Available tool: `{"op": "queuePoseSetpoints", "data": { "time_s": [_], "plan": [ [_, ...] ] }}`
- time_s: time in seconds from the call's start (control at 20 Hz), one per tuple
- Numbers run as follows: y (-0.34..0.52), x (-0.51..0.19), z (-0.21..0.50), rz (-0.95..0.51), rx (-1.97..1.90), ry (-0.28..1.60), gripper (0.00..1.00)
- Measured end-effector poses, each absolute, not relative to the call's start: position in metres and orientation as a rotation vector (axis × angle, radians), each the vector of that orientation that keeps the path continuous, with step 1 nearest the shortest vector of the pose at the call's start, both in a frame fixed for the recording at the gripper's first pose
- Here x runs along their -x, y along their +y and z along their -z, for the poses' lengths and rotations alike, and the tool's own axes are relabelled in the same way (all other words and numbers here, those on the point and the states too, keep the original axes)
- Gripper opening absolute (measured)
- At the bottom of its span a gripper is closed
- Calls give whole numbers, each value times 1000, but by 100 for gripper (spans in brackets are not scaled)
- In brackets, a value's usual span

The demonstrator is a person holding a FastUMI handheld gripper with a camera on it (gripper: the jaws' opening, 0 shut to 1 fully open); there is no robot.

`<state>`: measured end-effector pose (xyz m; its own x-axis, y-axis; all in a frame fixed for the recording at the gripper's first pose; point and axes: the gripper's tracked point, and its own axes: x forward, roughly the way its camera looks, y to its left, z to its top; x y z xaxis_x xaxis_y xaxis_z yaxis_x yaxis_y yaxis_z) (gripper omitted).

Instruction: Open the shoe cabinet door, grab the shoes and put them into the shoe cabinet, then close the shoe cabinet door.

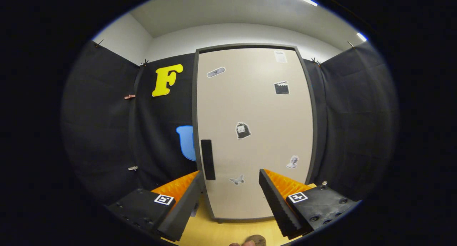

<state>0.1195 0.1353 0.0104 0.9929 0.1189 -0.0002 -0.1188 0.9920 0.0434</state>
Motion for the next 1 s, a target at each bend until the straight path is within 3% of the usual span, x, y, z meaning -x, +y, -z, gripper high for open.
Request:
{"op": "queuePoseSetpoints", "data": {
  "time_s": [0.7,0.9,1.0],
  "plan": [
    [194,-253,43,-77,-3,60,99],
    [198,-271,54,-69,1,79,75],
    [198,-275,53,-54,-20,76,57]
  ]
}}
